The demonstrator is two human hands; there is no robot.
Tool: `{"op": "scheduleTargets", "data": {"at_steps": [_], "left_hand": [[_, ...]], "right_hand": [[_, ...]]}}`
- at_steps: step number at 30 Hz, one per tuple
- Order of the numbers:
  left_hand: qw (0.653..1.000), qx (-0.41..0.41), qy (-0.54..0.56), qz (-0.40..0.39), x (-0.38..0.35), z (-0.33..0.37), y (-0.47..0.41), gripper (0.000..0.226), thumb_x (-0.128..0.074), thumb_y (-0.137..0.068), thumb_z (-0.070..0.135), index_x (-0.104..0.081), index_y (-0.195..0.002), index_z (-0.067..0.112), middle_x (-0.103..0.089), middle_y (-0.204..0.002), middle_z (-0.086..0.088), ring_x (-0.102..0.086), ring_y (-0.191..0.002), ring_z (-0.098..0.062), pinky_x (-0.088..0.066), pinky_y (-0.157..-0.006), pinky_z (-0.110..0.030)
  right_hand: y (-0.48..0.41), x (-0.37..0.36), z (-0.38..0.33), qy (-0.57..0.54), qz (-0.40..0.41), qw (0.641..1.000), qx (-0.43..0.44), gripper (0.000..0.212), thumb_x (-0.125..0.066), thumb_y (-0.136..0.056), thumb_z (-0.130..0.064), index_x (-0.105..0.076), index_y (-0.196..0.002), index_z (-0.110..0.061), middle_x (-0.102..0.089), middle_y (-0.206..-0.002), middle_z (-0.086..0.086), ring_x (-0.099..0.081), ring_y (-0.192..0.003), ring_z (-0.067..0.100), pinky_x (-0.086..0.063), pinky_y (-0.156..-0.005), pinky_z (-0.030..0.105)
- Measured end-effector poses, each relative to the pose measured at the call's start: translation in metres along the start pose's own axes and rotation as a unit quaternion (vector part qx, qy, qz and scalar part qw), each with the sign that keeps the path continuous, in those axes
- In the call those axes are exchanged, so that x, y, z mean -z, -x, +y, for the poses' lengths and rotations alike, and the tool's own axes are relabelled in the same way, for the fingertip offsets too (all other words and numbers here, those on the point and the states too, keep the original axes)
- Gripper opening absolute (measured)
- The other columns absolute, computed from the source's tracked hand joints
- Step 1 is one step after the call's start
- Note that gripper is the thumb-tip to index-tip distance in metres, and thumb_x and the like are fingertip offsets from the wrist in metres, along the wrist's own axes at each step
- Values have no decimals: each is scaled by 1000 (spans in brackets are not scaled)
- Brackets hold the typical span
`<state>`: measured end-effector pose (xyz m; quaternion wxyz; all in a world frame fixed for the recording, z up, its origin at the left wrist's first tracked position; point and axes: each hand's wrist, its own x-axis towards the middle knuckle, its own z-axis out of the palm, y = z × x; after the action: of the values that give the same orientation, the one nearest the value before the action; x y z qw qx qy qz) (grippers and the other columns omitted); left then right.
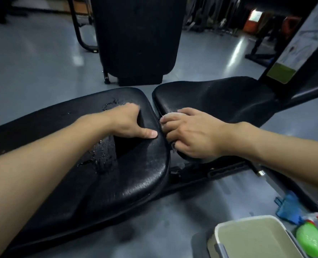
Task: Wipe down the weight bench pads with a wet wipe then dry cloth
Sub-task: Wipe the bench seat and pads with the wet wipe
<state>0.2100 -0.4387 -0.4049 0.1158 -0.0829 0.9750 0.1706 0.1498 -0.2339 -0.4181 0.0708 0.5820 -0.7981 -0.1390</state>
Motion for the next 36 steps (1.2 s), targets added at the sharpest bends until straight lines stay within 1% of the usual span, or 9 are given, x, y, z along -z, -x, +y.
{"op": "scheduleTargets", "data": {"at_steps": [2, 4, 7, 12, 15, 24, 27, 31, 36], "left_hand": [[998, -42, 25, 35, -6, 9, 12, 68, -70, -79, 58, -57, -126, 11, -64, -112, -1, -60, -101, -17, -47, -96, -34], [996, -71, 6, 48, -18, 17, 22, 54, -62, -90, 47, -56, -131, 11, -60, -125, -7, -57, -115, -19, -42, -102, -34], [995, -82, -26, 48, -29, 18, 30, 62, -53, -95, 49, -38, -149, 23, -29, -159, -5, -32, -143, -21, -25, -112, -28], [998, -54, -11, 26, -31, 17, 28, 71, -48, -97, 51, -18, -156, 28, -4, -165, -1, -2, -151, -26, -8, -122, -40], [998, -42, -19, 32, -38, 18, 25, 68, -44, -99, 50, -13, -156, 29, 2, -165, 2, 3, -151, -25, -8, -121, -51], [999, -42, -5, 29, -38, 16, 28, 68, -42, -99, 50, -10, -156, 31, 5, -164, 5, 7, -151, -19, -7, -121, -51], [998, -47, -4, 30, -39, 16, 28, 67, -40, -100, 49, -9, -157, 30, 7, -164, 4, 8, -150, -20, -6, -121, -52], [998, -46, -19, 36, -43, 19, 27, 65, -37, -102, 47, -7, -157, 28, 9, -164, 2, 8, -151, -24, -4, -120, -56], [998, -48, -17, 42, -44, 18, 27, 65, -36, -102, 47, -8, -157, 28, 8, -164, 2, 8, -151, -23, -3, -120, -56]], "right_hand": [[5, -12, -2, -3, 41, 999, -6, 52, -17, -88, -35, -69, -94, -29, -58, -126, -16, -30, -140, 5, -22, -111, 34], [16, -19, -6, -11, 76, 997, 2, 45, -23, -90, -32, -68, -91, -28, -59, -126, -16, -31, -140, 6, -19, -111, 34], [46, -24, -17, 25, 110, 992, 62, 27, -38, -94, -27, -65, -89, -23, -60, -125, -13, -32, -142, 12, -23, -114, 41], [104, -52, 4, 123, 146, 973, 131, 31, -58, -93, -22, -64, -123, -13, -43, -153, -4, -23, -149, 18, -15, -120, 56], [91, -61, 0, 139, 185, 968, 93, 52, -56, -91, -26, -51, -143, -23, -37, -157, -5, -25, -149, 22, -22, -116, 57], [99, -80, 9, 154, 298, 941, 41, 49, -56, -98, -17, -49, -146, -22, -38, -156, 3, -34, -145, 27, -33, -113, 54], [122, -93, 29, 50, 348, 930, -109, 47, -54, -98, -14, -48, -145, -15, -41, -154, 8, -35, -144, 27, -35, -110, 57], [125, -90, 35, -131, 393, 843, -343, 49, -31, -101, -26, -42, -148, -13, -39, -156, 6, -27, -148, 21, -23, -117, 57], [63, -53, -33, -57, 366, 905, -210, 38, -46, -98, -29, -67, -122, -9, -63, -131, 4, -50, -131, 23, -33, -111, 46]]}}
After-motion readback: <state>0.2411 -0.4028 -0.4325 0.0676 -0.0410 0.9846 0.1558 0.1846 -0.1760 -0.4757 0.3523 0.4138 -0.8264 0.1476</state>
